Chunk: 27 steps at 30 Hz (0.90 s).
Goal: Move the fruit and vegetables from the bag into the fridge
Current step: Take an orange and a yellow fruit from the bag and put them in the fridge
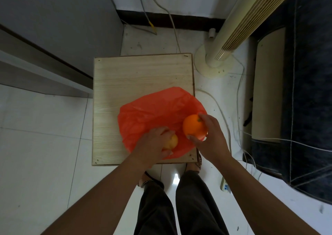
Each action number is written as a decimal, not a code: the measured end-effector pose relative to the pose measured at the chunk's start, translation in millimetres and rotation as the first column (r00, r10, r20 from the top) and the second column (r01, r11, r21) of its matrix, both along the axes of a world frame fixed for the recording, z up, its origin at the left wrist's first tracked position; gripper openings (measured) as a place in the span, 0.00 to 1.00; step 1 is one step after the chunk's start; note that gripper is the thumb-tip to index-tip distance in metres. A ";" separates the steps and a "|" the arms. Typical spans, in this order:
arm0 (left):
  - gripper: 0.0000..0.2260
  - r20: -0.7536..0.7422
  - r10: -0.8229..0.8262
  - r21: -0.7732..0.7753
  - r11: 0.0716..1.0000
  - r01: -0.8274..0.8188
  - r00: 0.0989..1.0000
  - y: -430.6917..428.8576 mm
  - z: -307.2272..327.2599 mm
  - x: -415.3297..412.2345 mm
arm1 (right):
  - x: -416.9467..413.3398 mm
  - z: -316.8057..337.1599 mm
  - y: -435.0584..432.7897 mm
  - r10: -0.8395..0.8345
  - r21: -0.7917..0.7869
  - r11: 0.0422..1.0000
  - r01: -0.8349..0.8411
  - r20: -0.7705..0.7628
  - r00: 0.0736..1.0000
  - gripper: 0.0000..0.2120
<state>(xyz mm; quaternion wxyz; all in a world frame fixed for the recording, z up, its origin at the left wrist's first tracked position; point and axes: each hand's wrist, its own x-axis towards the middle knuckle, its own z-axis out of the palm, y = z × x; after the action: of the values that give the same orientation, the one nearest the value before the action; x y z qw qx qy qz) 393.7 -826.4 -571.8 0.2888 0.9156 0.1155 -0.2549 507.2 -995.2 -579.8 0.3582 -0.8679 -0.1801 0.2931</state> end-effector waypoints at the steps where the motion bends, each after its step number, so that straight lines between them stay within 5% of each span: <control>1: 0.31 -0.026 -0.001 0.010 1.000 0.001 1.000 -1.8 -1.3 1.4 | -0.7 -0.1 -0.7 0.000 -0.008 1.000 0.000 -0.005 1.000 0.37; 6: 0.34 -0.070 -0.008 0.047 0.999 0.011 0.998 -7.8 -1.5 6.1 | -0.1 8.1 -6.2 -0.002 -0.031 1.000 0.002 -0.001 1.000 0.37; 11: 0.31 0.101 0.190 -0.001 0.982 -0.191 0.977 -9.6 26.2 10.8 | 1.9 35.2 -12.1 0.022 0.006 1.000 -0.022 0.041 0.999 0.36; 18: 0.29 0.279 0.539 -0.184 0.842 -0.506 0.795 -17.1 94.2 21.8 | 4.8 89.8 -13.9 0.100 0.069 0.992 -0.102 0.043 0.994 0.35; 27: 0.29 0.276 0.672 -0.218 0.740 -0.636 0.687 -26.4 194.6 -7.4 | 4.8 186.4 -20.0 0.230 0.099 0.966 -0.239 0.093 0.969 0.36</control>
<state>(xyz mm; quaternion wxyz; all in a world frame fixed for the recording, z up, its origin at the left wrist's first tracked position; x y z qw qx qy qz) 386.3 -852.8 -377.2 0.4236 0.8267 0.3698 0.0198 512.0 -1015.2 -393.4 0.3604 -0.8307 -0.3116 0.2880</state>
